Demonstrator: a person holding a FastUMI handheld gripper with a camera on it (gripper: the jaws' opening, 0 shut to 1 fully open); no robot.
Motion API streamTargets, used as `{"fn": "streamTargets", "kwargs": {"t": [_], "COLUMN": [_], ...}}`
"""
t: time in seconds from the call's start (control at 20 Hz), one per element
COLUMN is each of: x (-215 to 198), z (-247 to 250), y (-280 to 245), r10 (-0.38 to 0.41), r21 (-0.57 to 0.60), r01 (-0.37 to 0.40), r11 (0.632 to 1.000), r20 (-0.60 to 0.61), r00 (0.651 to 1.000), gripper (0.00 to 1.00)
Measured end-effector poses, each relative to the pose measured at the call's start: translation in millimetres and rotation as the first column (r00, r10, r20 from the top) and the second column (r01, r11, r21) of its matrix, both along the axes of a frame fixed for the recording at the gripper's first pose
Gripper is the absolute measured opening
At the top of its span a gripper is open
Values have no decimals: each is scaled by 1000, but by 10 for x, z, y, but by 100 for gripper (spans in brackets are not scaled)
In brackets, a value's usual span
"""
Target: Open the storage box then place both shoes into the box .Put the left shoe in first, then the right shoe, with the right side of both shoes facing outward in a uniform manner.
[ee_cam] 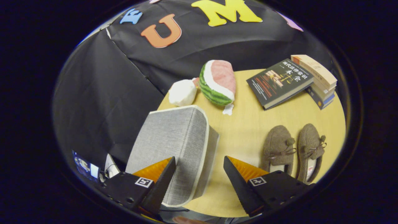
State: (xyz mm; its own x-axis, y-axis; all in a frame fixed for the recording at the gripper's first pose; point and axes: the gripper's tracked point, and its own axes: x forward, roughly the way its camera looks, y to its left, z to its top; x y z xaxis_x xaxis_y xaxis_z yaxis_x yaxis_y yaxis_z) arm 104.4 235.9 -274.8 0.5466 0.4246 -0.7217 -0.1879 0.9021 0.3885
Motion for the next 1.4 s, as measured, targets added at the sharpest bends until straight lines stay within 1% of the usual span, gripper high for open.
{"fn": "streamTargets", "kwargs": {"t": [0.1,0.2,0.25,0.4,0.6,0.7,0.85,1.0,1.05,1.1,1.15,1.2,1.35,1.4], "x": [53,34,34,27,5,2,-7,19,-13,-22,-9,21,11,14], "z": [-8,-48,-64,-96,-152,-142,-134,-151,-162,-175,-179,-183,-176,-180], "y": [-3,41,42,48,45,30,25,60,114,133,130,133,172,176], "r10": [9,42,41,22,1,-1,5,27,52,74,79,81,94,84], "r21": [4,24,41,132,254,281,278,274,286,297,309,329,388,398], "r01": [-9,-41,-38,-3,61,72,62,39,21,8,12,20,42,56], "r11": [1000,999,998,991,965,957,958,961,958,955,951,944,921,916], "r20": [0,-39,-58,-147,-239,-245,-235,-232,-245,-264,-280,-292,-326,-328], "r00": [1000,998,997,989,971,970,972,972,968,962,957,953,941,941], "gripper": [96,96,96,95,94,94,94,94,94,90,87,86,75,72]}}
